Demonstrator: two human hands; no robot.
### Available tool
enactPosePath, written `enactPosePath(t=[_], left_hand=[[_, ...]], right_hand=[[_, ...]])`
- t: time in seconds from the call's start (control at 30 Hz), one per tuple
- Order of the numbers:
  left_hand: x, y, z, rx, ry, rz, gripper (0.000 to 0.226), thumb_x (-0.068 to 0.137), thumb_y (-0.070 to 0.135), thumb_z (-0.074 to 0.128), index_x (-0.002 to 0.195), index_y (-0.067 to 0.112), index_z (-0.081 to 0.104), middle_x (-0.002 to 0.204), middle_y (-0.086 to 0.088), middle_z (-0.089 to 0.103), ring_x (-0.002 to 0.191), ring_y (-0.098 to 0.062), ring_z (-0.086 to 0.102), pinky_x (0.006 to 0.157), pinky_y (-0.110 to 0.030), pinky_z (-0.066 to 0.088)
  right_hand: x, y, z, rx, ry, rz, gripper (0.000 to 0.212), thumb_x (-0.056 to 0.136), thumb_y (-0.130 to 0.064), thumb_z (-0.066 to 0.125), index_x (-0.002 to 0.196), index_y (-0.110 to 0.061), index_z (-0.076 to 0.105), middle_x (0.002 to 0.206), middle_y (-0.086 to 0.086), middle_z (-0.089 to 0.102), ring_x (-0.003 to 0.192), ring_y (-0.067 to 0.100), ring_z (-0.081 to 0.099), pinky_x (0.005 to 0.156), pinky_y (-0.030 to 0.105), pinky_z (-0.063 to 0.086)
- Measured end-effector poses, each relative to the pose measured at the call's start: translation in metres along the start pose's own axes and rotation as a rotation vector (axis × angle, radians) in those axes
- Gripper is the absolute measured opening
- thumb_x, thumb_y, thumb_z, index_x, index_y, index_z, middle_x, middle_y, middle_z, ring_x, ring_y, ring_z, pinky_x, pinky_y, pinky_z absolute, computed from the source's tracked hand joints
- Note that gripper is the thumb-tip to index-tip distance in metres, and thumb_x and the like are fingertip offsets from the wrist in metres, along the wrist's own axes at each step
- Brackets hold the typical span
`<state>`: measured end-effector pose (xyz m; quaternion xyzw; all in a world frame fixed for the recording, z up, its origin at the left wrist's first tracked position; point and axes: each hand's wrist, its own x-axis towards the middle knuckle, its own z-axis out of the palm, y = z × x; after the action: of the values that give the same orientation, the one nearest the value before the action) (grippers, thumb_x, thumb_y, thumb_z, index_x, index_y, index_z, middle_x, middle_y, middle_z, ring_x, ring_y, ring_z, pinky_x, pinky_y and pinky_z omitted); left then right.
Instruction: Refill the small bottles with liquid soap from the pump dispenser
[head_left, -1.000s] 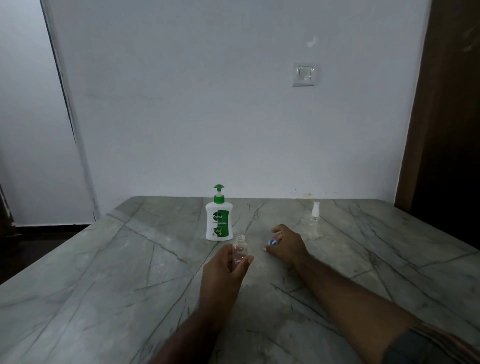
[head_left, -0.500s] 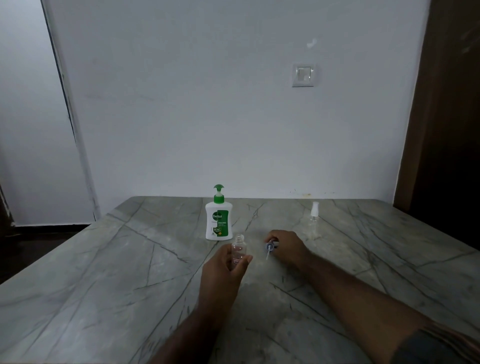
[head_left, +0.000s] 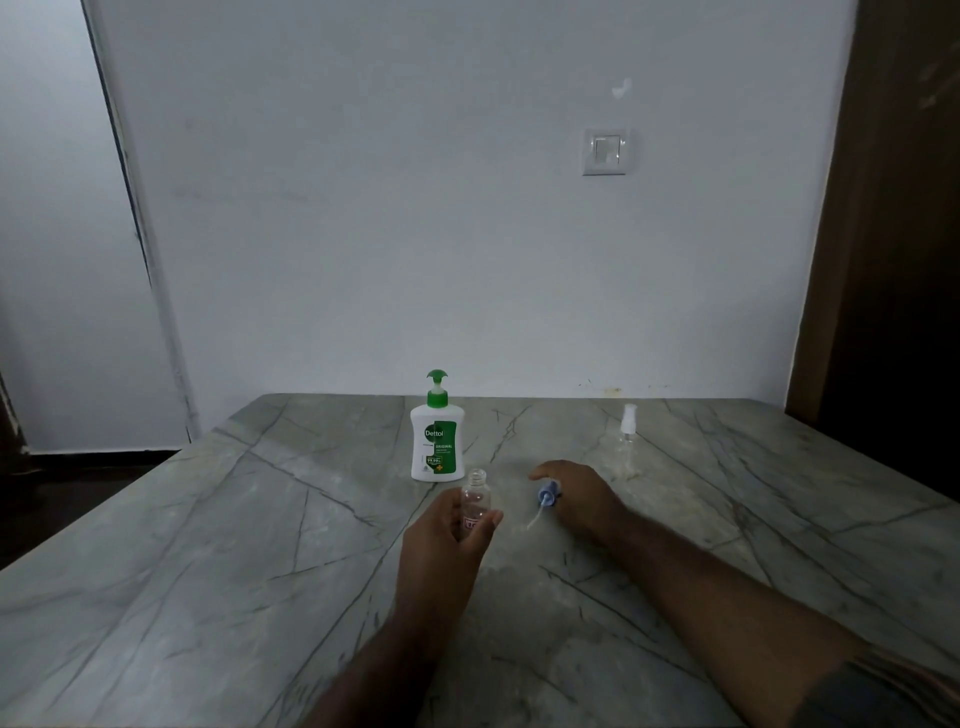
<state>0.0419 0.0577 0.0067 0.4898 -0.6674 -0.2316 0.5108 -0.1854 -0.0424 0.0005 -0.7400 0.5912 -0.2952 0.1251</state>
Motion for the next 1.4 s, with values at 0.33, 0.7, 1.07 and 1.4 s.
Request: enactPosePath(t=[0.33,0.7,1.07,1.4], left_hand=[[0.0,0.001,0.0,0.007,0.02,0.019,0.014,0.087,0.041,0.071,0.094,0.043,0.058,0.086,0.021,0.069,0.08,0.008,0.064,0.07,-0.013,0.047],[0.001,0.002,-0.001,0.028,0.007,0.019,0.017,0.088,0.043,0.069,0.099,0.044,0.056,0.084,0.029,0.064,0.084,0.017,0.06,0.065,-0.006,0.041],[-0.001,0.004,-0.002,0.026,0.002,0.0,0.018,0.088,0.041,0.07,0.1,0.042,0.057,0.084,0.027,0.064,0.08,0.015,0.061,0.065,-0.007,0.041],[0.0,0.003,-0.001,0.025,0.03,0.016,0.018,0.086,0.039,0.072,0.1,0.038,0.061,0.085,0.021,0.068,0.081,0.01,0.064,0.069,-0.009,0.045]], right_hand=[[-0.003,-0.01,-0.009,-0.049,0.231,0.006,0.011,0.083,-0.025,0.065,0.088,-0.015,0.067,0.086,0.0,0.071,0.079,0.016,0.065,0.073,0.032,0.05],[0.001,-0.005,0.007,0.029,0.293,0.157,0.017,0.086,-0.029,0.062,0.091,-0.014,0.069,0.09,0.001,0.072,0.081,0.018,0.064,0.074,0.03,0.049],[0.003,-0.005,0.006,0.016,0.227,0.197,0.025,0.077,-0.035,0.072,0.093,-0.016,0.07,0.092,-0.001,0.07,0.086,0.016,0.064,0.078,0.03,0.05],[0.007,-0.003,0.014,-0.004,0.223,0.256,0.02,0.07,-0.031,0.069,0.087,-0.022,0.064,0.087,-0.008,0.067,0.087,0.014,0.063,0.077,0.032,0.052]])
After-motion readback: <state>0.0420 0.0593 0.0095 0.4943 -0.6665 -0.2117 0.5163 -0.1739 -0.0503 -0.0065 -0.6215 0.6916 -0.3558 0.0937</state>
